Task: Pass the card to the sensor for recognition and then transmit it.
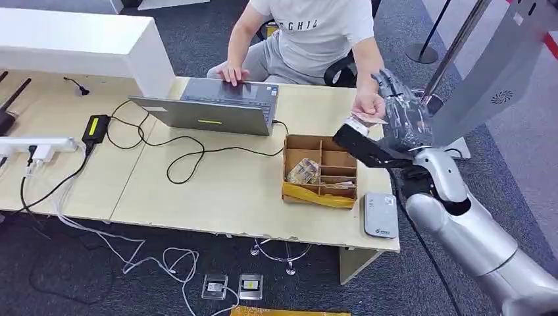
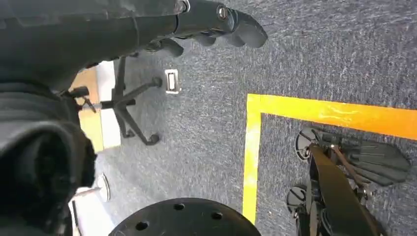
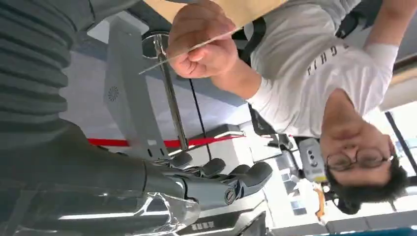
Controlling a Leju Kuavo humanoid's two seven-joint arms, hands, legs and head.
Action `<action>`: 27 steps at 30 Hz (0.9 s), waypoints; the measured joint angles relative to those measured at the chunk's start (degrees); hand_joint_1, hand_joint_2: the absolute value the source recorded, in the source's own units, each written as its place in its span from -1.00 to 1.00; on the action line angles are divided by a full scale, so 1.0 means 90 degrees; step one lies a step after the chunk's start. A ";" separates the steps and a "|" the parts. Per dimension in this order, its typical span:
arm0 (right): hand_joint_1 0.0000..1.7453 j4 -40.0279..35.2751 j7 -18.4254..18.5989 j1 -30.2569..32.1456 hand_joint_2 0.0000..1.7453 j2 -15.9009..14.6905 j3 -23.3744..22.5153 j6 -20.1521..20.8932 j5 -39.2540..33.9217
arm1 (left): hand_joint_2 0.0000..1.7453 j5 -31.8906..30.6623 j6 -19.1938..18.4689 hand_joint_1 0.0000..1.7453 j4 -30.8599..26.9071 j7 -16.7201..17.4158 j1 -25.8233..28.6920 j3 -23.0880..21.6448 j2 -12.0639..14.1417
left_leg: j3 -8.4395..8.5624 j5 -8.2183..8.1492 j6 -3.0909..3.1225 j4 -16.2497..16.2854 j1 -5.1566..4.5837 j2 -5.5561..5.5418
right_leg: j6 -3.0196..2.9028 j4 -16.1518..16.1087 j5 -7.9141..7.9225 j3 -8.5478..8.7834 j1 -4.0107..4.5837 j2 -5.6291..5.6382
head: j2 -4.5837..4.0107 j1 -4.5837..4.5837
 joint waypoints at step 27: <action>1.00 0.2013 0.0197 -0.0326 1.00 0.0502 0.1046 -0.1005 0.0024 | -1.00 0.0325 0.0201 -1.00 0.0002 0.0126 0.0005 -0.0119 -0.0002 | -0.0002 0.0000 0.0000 0.0001 -0.0001 0.0001 | 0.0000 -0.0002 0.0000 -0.0007 -0.0001 0.0001 | 0.0002 0.0005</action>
